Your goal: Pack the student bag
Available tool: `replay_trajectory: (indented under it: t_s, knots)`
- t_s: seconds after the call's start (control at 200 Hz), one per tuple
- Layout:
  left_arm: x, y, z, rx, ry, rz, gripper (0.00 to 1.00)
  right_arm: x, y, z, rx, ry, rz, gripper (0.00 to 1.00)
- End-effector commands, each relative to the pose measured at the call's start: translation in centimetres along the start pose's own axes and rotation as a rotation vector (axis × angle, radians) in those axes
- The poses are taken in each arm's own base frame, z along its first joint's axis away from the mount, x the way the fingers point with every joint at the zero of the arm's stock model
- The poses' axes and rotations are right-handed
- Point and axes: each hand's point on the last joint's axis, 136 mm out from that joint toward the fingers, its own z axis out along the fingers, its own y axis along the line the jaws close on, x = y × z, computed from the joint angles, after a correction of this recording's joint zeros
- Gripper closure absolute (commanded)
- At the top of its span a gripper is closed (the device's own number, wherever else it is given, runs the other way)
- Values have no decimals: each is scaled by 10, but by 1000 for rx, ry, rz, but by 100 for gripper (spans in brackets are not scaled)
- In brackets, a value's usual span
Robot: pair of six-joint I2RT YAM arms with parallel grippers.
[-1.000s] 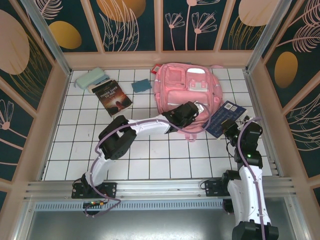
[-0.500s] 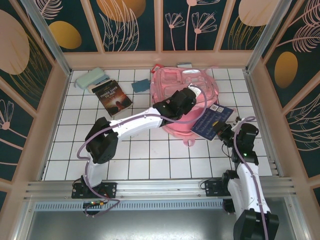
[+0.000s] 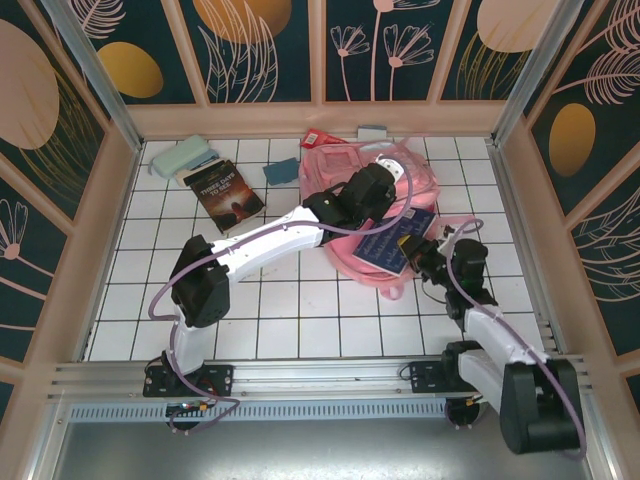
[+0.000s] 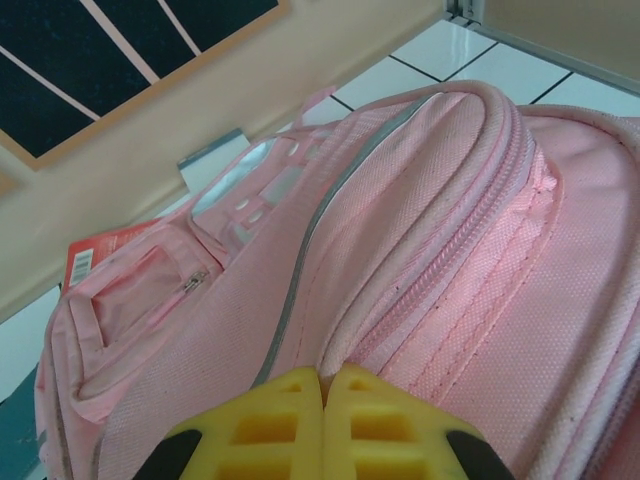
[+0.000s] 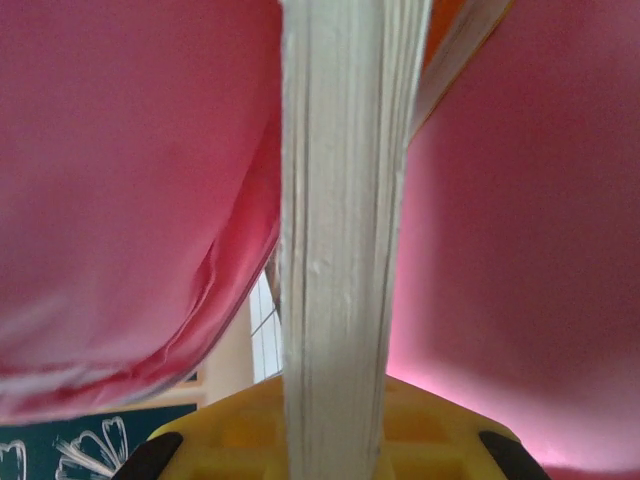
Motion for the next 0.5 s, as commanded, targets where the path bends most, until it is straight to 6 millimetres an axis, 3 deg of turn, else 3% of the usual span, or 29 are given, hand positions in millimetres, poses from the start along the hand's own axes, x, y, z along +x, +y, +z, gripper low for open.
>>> replay_trajectory:
  t_s: [0.0, 0.29, 0.495]
  knots:
    - [-65, 11, -29, 16, -169, -133, 100, -42, 55, 10, -149, -173, -41, 100]
    - [-68, 1, -27, 67, -173, -153, 100, -88, 45, 45, -137, -366, 147, 100]
    - [-67, -2, -26, 82, -169, -159, 100, -104, 27, 80, -101, -448, 287, 100]
